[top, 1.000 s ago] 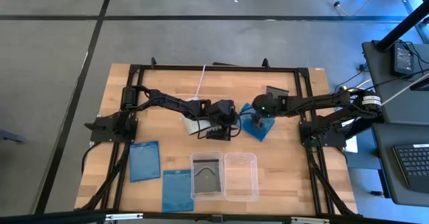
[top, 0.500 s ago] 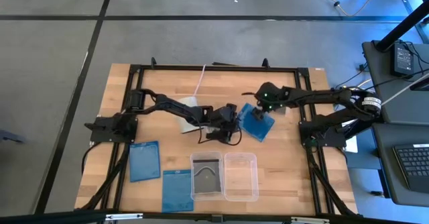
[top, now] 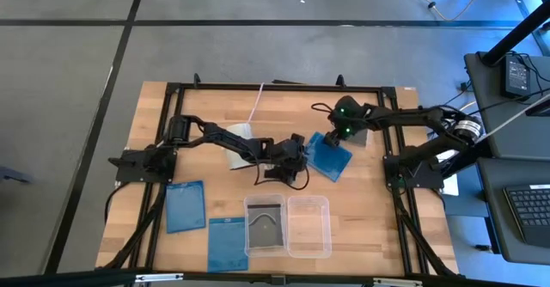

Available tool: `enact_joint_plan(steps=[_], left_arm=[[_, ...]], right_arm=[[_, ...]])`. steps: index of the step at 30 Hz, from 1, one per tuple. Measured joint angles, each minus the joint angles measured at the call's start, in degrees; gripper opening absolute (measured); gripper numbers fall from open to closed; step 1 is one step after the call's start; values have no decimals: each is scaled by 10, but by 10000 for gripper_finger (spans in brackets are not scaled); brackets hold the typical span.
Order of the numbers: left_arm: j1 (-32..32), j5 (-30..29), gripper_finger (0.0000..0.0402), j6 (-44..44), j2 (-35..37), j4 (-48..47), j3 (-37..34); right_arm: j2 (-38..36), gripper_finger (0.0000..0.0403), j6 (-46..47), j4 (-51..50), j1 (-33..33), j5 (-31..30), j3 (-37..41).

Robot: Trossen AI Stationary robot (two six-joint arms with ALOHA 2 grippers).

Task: Pick & place jewel cases by type
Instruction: Put the top right blue cd case into the right transparent bin

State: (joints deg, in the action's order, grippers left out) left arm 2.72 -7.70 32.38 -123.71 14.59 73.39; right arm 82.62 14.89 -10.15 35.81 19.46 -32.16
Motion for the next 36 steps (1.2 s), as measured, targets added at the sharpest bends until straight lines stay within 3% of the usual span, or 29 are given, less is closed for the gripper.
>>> enact_joint_plan(steps=[3,9,25,27,31,36], left_arm=[[0,-2,222,13,0,4,1],[3,-30,222,33,0,4,1],[21,-27,222,34,0,-18,1],[21,-28,222,34,0,-18,1],[26,-52,222,32,0,-16,1],[24,-55,222,28,0,-13,1]], right_arm=[[24,319,-1,10,4,4,-1],[67,319,-3,26,11,79,-4],[71,319,14,38,14,139,0],[72,319,11,45,14,161,1],[75,319,1,54,8,268,4],[75,319,-28,75,6,264,3]])
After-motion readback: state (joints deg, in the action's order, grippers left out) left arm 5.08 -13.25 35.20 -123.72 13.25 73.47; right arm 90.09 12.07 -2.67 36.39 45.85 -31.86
